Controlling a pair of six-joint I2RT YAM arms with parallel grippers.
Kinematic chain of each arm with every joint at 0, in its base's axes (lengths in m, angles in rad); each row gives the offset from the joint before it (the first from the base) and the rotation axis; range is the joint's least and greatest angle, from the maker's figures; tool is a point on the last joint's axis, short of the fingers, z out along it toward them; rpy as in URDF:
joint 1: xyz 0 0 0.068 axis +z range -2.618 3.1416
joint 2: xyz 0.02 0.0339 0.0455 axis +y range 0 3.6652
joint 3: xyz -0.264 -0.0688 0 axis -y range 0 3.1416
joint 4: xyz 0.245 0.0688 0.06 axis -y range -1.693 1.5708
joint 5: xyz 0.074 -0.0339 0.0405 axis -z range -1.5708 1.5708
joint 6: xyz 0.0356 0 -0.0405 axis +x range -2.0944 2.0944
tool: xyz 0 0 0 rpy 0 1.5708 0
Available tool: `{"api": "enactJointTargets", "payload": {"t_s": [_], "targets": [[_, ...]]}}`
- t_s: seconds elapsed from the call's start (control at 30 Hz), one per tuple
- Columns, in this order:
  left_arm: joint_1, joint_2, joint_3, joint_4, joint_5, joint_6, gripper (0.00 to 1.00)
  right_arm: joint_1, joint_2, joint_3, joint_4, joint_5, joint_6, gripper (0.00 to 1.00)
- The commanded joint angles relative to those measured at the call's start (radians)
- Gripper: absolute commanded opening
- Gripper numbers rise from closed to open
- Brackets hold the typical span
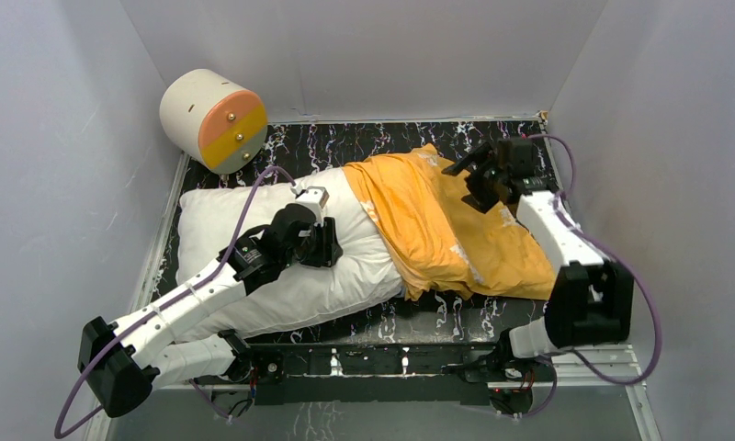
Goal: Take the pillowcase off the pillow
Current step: Remove the pillow from the pillowcase.
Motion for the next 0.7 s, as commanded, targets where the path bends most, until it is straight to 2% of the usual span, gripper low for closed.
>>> {"api": "enactJointTargets", "payload": {"t_s": [0.0,0.1,0.27,0.33,0.43,0.57,0.67], "targets": [[0.010,-0.011,-0.046,-0.153,0.004,0.028,0.41,0.027,0.218,0.346,-0.207,0.317,0.107,0.99],[0.010,-0.017,-0.048,-0.136,0.026,0.027,0.41,0.029,0.392,0.573,-0.392,0.334,0.106,0.99],[0.010,0.020,-0.037,-0.138,0.016,0.035,0.40,0.030,0.624,0.879,-0.559,0.264,0.043,0.99],[0.010,0.031,-0.026,-0.151,0.008,0.037,0.40,0.029,0.691,0.947,-0.626,0.248,0.040,0.99],[0.009,0.024,-0.022,-0.159,0.004,0.040,0.40,0.021,0.697,0.877,-0.572,0.174,0.091,0.98],[0.010,0.001,-0.024,-0.175,-0.018,0.039,0.40,-0.005,0.601,0.647,-0.322,0.070,0.178,0.99],[0.010,-0.009,-0.027,-0.186,-0.036,0.042,0.40,-0.008,0.601,0.662,-0.348,0.094,0.149,0.99]]}}
